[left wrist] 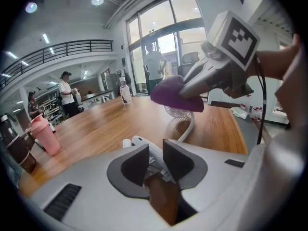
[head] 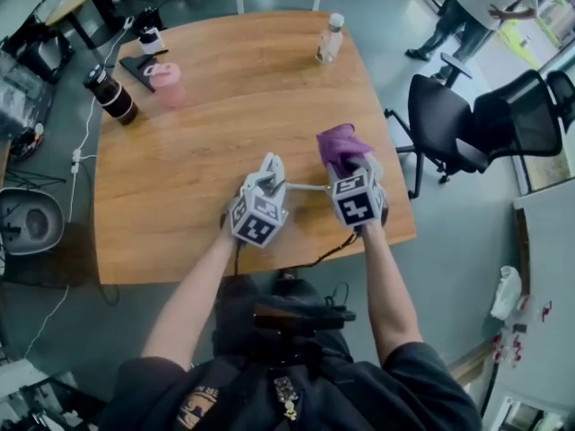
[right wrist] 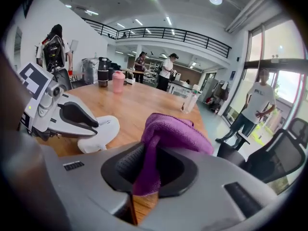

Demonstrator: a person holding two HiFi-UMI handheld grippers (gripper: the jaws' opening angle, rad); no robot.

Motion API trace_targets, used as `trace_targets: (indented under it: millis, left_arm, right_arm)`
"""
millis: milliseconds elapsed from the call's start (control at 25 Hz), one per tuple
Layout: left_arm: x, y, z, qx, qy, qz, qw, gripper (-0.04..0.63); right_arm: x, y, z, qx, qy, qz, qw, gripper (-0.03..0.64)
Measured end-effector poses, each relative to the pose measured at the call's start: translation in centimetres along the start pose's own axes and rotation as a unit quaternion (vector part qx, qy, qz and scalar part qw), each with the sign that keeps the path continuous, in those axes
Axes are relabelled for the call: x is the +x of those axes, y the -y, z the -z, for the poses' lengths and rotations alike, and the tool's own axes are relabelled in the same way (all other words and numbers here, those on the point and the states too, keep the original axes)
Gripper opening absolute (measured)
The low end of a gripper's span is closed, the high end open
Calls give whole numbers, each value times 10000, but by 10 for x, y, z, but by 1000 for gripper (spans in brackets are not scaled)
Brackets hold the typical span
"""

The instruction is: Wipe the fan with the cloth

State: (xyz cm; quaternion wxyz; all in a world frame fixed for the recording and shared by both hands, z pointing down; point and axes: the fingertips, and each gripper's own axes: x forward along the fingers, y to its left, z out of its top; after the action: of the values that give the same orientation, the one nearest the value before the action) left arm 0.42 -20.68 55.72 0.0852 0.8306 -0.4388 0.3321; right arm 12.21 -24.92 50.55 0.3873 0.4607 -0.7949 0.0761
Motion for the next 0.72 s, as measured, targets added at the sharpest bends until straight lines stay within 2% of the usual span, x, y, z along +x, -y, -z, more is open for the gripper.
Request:
trace_targets:
  millis: [80,160,320,480,600,720]
  left_arm:
    - [1,-4,0,-36,4,-100,9999,100]
    - [1,-12,0,-130,55,-269,9995,100]
    - [-2,-22,1,-91,-5,-517,9986,78]
    - [-4,-14,4,-96,-91,-601,9981,77]
    - [-9,-8,7,-278,-62,-568,9980,77]
    - [-19,0,-1,-679,250,-365,9967,151]
  right_arm:
    - [3,-14,-3,123,215,-310,9992,75]
    - [-7,-21,-13,320,704,-550,9955,75]
    - [-38,-16,-27,888,1648,-948,9777,75]
    - [-66,-2,-19,1263,1989,-1069,9660,75]
    - [-84,3,-6,1551,2130,-1106,9583,75]
    - [-104,3,3,2004,2396,-1201,9423,75]
